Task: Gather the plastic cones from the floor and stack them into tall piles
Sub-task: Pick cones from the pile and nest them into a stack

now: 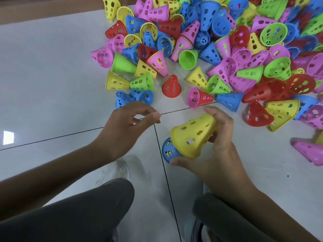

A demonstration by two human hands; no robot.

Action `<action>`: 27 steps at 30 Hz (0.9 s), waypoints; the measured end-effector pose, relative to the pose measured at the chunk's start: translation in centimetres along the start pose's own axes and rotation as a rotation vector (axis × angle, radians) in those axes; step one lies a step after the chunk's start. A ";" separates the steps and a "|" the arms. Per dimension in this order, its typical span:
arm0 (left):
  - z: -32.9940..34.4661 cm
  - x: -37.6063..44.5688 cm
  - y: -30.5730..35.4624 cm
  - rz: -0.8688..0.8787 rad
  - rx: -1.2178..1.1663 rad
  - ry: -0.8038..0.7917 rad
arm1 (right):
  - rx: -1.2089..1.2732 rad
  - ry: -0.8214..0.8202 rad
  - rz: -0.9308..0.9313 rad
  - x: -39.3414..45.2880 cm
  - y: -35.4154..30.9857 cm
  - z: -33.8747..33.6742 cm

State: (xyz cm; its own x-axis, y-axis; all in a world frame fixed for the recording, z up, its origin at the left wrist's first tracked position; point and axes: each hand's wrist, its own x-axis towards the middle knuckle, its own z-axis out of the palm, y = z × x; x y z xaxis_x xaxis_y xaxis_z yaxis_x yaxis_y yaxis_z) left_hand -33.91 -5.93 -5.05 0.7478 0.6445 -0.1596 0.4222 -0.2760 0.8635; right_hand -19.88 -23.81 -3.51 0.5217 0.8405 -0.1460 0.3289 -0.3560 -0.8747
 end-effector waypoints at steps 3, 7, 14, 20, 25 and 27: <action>-0.6 0.6 -1.0 -0.012 0.063 0.010 | -0.095 -0.109 0.022 0.0 0.4 0.4; -1.9 2.1 -2.6 -0.040 0.140 0.115 | -0.096 -0.153 -0.046 0.1 1.1 0.4; -2.8 4.6 -4.3 -0.040 0.227 0.144 | -0.074 -0.123 -0.019 0.1 1.6 -0.1; -2.6 7.3 -6.6 0.117 0.437 0.128 | -0.246 -0.091 -0.070 3.1 2.9 -1.7; -2.6 9.3 -8.7 0.066 0.621 0.123 | -0.450 -0.096 -0.101 9.1 4.7 -4.4; -2.5 9.8 -9.2 0.007 0.643 0.098 | -0.529 -0.112 -0.108 11.2 5.6 -5.2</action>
State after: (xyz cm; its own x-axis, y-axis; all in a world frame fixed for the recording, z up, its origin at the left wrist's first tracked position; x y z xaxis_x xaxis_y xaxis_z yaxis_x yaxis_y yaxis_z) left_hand -31.70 4.72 -13.34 0.7140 0.6950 -0.0845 0.6630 -0.6324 0.4006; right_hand -8.09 -18.56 -7.63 0.3860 0.9115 -0.1420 0.7414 -0.3981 -0.5403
